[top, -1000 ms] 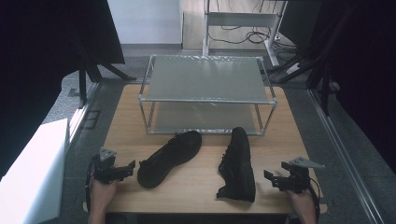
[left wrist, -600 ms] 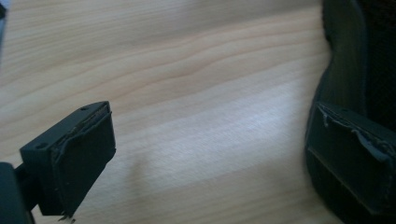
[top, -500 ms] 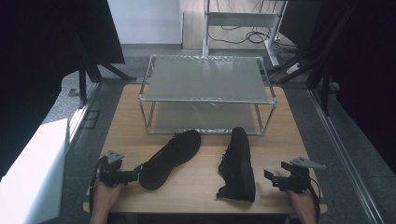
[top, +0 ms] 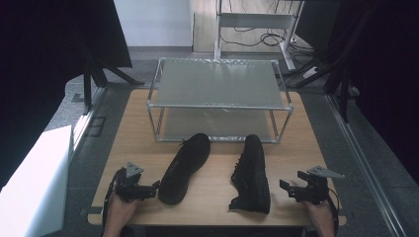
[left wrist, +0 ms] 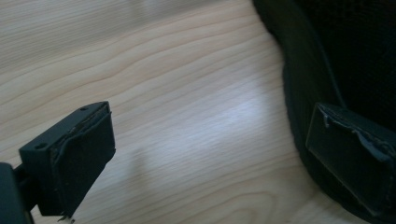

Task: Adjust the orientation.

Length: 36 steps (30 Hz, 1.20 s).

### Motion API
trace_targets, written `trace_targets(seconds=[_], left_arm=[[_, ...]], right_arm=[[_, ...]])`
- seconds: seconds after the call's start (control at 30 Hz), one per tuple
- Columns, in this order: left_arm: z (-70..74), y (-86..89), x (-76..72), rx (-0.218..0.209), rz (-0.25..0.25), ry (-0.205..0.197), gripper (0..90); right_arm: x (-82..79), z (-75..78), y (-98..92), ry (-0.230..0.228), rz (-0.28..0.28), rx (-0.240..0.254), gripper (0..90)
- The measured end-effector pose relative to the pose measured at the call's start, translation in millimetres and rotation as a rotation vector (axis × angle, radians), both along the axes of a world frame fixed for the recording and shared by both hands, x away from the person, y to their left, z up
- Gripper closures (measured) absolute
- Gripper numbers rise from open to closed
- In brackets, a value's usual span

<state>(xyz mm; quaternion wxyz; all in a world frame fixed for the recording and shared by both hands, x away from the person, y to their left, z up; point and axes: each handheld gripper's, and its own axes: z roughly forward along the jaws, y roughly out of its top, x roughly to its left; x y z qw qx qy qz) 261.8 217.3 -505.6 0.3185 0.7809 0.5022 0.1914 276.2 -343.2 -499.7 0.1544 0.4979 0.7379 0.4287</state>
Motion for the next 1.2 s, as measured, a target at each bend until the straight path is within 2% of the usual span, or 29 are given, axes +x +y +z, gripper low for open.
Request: trace_targets(seconds=[0.1,0.5,0.77,0.97,1.1,1.2], left_arm=[[0.0,-8.5,-0.1,-0.012,-0.028,0.008,0.5],[-0.7,-32.4,0.1,-0.032,-0.086,0.018,0.2],[-0.7,-56.1,1.1,-0.045,-0.139,0.015,0.0],[-1.1,-65.1,2.3,-0.060,-0.146,0.014,0.0],[-0.1,-63.5,3.2,-0.035,-0.134,0.007,0.0],[1.4,-57.6,3.4,-0.024,-0.103,-0.008,0.0]], right_arm=[[0.1,0.0,0.0,0.000,-0.001,0.000,8.3],[0.5,-0.2,0.5,0.000,0.000,-0.003,8.3],[0.7,-0.2,0.6,-0.002,0.000,-0.003,8.4],[0.8,-0.2,0.7,-0.003,0.001,-0.005,8.4],[0.7,-0.2,0.4,-0.003,0.000,-0.004,8.4],[0.7,-0.2,0.2,-0.004,-0.001,-0.003,8.4]])
